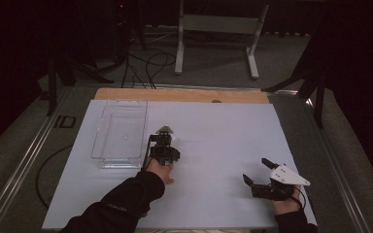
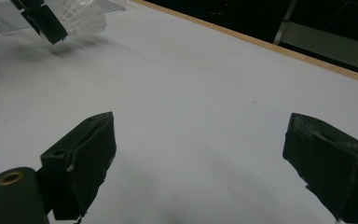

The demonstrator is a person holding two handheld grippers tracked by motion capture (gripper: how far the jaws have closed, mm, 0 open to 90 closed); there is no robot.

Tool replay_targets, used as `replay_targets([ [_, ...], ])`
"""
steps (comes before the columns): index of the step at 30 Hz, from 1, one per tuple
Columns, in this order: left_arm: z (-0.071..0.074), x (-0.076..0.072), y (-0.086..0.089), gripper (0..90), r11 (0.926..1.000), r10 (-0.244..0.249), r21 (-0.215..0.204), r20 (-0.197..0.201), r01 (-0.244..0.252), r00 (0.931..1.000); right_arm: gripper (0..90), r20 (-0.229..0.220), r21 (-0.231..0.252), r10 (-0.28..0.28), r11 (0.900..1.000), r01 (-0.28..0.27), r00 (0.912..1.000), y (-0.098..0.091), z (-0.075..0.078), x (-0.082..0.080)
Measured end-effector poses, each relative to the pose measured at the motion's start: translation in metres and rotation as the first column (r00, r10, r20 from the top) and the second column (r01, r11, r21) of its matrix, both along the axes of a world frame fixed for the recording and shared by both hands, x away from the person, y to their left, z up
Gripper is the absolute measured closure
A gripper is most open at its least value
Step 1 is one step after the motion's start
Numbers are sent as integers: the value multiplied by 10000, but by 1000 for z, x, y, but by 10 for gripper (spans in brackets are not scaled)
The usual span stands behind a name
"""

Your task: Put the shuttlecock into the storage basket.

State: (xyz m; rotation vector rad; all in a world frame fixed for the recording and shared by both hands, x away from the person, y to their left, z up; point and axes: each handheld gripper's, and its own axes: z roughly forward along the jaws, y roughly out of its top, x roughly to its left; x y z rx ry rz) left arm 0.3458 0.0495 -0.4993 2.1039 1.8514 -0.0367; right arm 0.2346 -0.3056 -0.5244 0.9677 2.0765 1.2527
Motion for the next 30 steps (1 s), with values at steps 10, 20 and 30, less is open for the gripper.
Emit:
replay_targets([
  [10, 9, -2, -8, 653, 9776, -2063, 410, -31, 2062, 9785, 96, -13, 29, 8, 10000, -8, 10000, 0, 0, 0],
  [20, 17, -5, -13, 655, 8811, -4724, 353, 182, 4716, 8812, 96, -11, 55, 14, 10000, -14, 10000, 0, 0, 0],
  [30, 29, -8, -11, 654, 7643, -6448, 271, 456, 6443, 7630, 96, -23, 41, 42, 10000, -42, 10000, 0, 0, 0],
])
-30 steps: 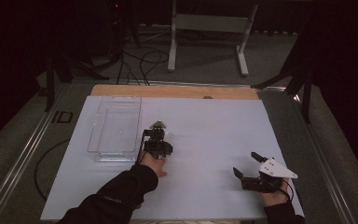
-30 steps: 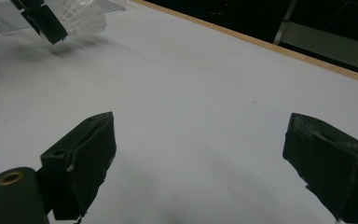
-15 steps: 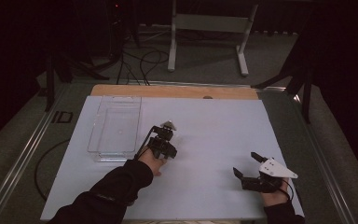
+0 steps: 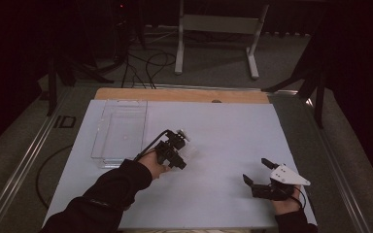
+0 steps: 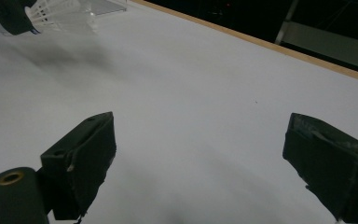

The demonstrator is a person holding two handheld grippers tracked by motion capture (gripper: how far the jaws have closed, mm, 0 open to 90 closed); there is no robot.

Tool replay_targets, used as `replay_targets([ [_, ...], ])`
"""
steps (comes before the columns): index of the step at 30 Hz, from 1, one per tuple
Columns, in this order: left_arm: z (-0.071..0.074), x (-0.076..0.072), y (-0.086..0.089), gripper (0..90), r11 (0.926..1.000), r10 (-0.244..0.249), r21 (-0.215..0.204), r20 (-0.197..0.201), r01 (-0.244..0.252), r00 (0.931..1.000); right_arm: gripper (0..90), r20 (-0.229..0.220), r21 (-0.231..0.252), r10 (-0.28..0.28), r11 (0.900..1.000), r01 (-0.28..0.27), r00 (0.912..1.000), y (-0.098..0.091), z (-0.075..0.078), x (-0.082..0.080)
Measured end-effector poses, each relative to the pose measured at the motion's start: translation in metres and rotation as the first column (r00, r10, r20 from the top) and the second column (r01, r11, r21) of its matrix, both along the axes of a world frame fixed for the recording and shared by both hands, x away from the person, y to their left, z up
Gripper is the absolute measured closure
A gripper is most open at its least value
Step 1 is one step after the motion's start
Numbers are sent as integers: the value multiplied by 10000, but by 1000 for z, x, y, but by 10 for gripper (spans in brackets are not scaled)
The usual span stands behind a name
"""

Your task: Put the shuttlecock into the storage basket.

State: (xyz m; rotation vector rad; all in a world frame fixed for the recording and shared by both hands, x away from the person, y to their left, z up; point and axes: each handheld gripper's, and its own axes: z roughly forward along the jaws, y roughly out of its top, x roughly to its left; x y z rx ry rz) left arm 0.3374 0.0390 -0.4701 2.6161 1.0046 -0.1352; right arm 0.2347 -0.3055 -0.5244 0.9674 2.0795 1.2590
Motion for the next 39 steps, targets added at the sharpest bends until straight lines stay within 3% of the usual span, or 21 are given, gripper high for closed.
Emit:
replay_targets([
  [2, 2, -1, 1, 655, 9986, -511, 104, 58, 511, 9987, 96, 4, -11, 9, 10000, -9, 10000, 0, 0, 0],
  [4, 4, -2, 1, 655, 9930, -1173, 155, 47, 1173, 9931, 96, -6, 8, 43, 10000, -43, 10000, 0, 0, 0],
  [9, 10, -3, 2, 654, 9710, -2390, 114, 39, 2390, 9710, 96, 7, -4, 52, 10000, -52, 10000, 1, 0, 0],
  [11, 13, -3, 3, 654, 9667, -2560, 12, -65, 2560, 9667, 96, 17, 19, 59, 10000, -59, 10000, 0, 0, 0],
  [12, 14, -3, 4, 654, 9602, -2791, 3, -134, 2792, 9602, 96, 19, 12, 47, 10000, -47, 10000, 0, 0, -1],
  [14, 16, -3, 6, 654, 9545, -2978, 87, -217, 2980, 9544, 96, 1, 34, 68, 10000, -68, 10000, 0, 0, 0],
  [15, 16, -3, 6, 655, 9545, -2978, 87, -217, 2980, 9544, 96, 1, 34, 68, 10000, -68, 10000, 0, 0, 0],
  [16, 18, -5, 8, 655, 9369, -3497, -8, -146, 3497, 9368, 96, 25, 20, 78, 10000, -78, 10000, 0, 0, 0],
  [21, 26, -5, 17, 654, 9122, -4098, 106, 98, 4097, 9121, 134, 59, 53, 164, 9999, -164, 9998, 0, 0, -1],
  [22, 28, -5, 20, 654, 9110, -4124, 6, 135, 4124, 9109, 134, 79, 70, 188, 9998, -189, 9998, 0, 1, -1],
  [24, 32, -2, 26, 654, 9251, -3797, -34, 42, 3797, 9251, 130, 161, 39, 82, 10000, -83, 9998, 0, 1, -1],
  [27, 38, 0, 33, 654, 9296, -3683, -136, 16, 3683, 9297, 123, 184, 100, 11, 9999, -13, 9998, -1, 2, -1],
  [29, 42, 0, 39, 654, 9256, -3783, -55, 93, 3784, 9256, 121, 174, 198, -14, 9998, 10, 9998, -2, 2, -1],
  [31, 48, 1, 45, 654, 9334, -3587, 2, 61, 3587, 9334, 119, 226, 200, -21, 9998, 16, 9997, -2, 3, -2],
  [33, 54, 3, 52, 654, 9326, -3609, -42, 176, 3610, 9325, 116, 270, 180, -50, 9998, 45, 9996, -2, 3, -2],
  [34, 57, 4, 55, 654, 9366, -3503, 57, 141, 3502, 9365, 115, 265, 204, -25, 9998, 19, 9996, -2, 3, -2],
  [38, 69, 4, 67, 654, 9356, -3530, 91, 222, 3528, 9354, 113, 237, 306, -30, 9995, 23, 9997, -2, 3, -2],
  [39, 74, 5, 71, 654, 9384, -3455, 94, 234, 3454, 9381, 113, 242, 299, -24, 9996, 17, 9997, -2, 3, -2],
])
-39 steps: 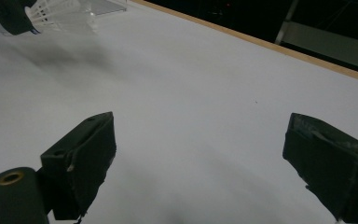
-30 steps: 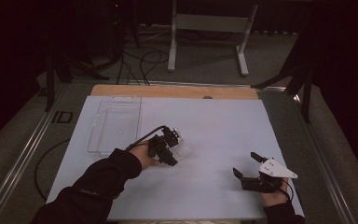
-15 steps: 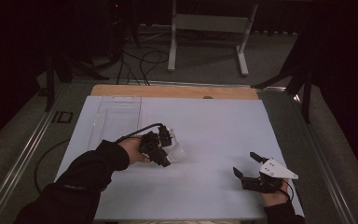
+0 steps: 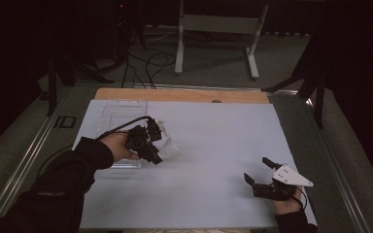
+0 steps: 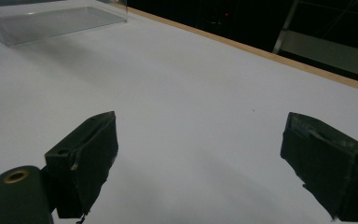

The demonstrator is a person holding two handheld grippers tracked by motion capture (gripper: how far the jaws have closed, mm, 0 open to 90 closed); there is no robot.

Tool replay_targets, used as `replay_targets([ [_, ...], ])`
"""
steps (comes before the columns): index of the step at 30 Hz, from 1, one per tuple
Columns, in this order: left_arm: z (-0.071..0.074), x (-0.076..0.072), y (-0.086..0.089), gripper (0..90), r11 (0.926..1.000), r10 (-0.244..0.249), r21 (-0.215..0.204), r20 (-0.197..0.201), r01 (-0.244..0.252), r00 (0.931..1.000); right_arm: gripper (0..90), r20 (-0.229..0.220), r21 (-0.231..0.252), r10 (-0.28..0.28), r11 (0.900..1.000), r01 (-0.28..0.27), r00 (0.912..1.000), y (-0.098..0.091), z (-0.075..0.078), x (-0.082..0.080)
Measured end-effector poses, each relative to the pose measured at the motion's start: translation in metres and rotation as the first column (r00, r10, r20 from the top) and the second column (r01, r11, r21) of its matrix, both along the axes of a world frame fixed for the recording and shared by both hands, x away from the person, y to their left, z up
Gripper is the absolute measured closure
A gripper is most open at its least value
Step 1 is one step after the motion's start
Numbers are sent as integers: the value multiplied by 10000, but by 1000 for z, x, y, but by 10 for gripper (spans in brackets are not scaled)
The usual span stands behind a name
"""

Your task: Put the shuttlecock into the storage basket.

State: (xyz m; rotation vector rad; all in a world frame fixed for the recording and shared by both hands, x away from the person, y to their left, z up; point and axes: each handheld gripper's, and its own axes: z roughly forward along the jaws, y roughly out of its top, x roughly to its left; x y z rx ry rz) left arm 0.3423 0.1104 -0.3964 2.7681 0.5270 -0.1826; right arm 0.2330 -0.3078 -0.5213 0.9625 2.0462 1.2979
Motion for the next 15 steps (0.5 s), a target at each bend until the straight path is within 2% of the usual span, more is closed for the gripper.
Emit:
replay_targets([
  [11, 24, 1, 25, 654, 9979, 625, -165, 181, -622, 9979, 112, -21, -44, 37, 10000, -37, 10000, 1, 0, 0],
  [15, 33, 1, 36, 655, 9944, 1047, -134, 208, -1045, 9943, 113, 20, -11, 79, 10000, -79, 10000, 0, 0, 0],
])
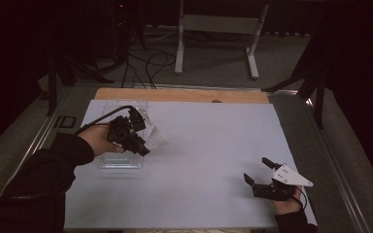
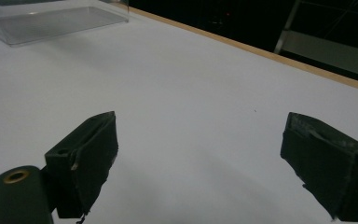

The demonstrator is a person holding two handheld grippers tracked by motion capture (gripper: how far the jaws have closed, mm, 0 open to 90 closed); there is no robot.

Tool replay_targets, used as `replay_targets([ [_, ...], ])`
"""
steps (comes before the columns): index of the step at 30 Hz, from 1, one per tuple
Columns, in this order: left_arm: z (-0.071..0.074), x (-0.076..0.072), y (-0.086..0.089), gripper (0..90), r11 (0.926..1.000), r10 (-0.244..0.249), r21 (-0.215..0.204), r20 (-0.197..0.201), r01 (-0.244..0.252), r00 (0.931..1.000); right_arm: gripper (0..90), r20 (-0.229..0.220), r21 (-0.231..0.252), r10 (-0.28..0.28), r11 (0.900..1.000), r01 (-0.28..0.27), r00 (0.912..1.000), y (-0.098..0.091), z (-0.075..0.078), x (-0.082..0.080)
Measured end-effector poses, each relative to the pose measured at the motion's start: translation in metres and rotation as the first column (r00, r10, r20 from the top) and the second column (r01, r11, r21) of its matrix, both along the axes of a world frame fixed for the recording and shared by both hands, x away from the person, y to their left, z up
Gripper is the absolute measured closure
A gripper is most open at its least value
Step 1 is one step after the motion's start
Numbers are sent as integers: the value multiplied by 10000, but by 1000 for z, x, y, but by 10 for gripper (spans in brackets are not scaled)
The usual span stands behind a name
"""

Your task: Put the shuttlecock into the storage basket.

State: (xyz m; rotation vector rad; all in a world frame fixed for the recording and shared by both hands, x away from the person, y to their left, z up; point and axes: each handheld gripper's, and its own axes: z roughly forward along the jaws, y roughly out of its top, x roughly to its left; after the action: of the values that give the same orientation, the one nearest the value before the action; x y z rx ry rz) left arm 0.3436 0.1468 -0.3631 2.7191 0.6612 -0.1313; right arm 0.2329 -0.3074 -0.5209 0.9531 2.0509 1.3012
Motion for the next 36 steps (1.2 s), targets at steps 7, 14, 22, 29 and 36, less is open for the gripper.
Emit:
replay_targets([
  [7, 15, 0, 20, 655, 9985, 546, -111, 197, -544, 9983, 113, -76, 42, 26, 10000, -25, 10000, 1, 0, 0],
  [14, 25, 2, 41, 655, 9938, 1094, -227, 466, -1085, 9929, 113, -74, 51, 75, 10000, -74, 9999, 1, 0, 0],
  [22, 32, 4, 67, 654, 9826, 1819, -509, 676, -1787, 9810, 113, -98, 46, 70, 10000, -70, 9999, 1, -1, 0],
  [29, 30, 5, 82, 655, 9685, 2454, -591, 622, -2418, 9674, 113, -116, 61, 79, 10000, -78, 9999, 1, -1, 0],
  [36, 23, 5, 94, 655, 9511, 3053, -687, 613, -3011, 9503, 113, -108, 72, 77, 9999, -76, 9999, 1, -1, 0],
])
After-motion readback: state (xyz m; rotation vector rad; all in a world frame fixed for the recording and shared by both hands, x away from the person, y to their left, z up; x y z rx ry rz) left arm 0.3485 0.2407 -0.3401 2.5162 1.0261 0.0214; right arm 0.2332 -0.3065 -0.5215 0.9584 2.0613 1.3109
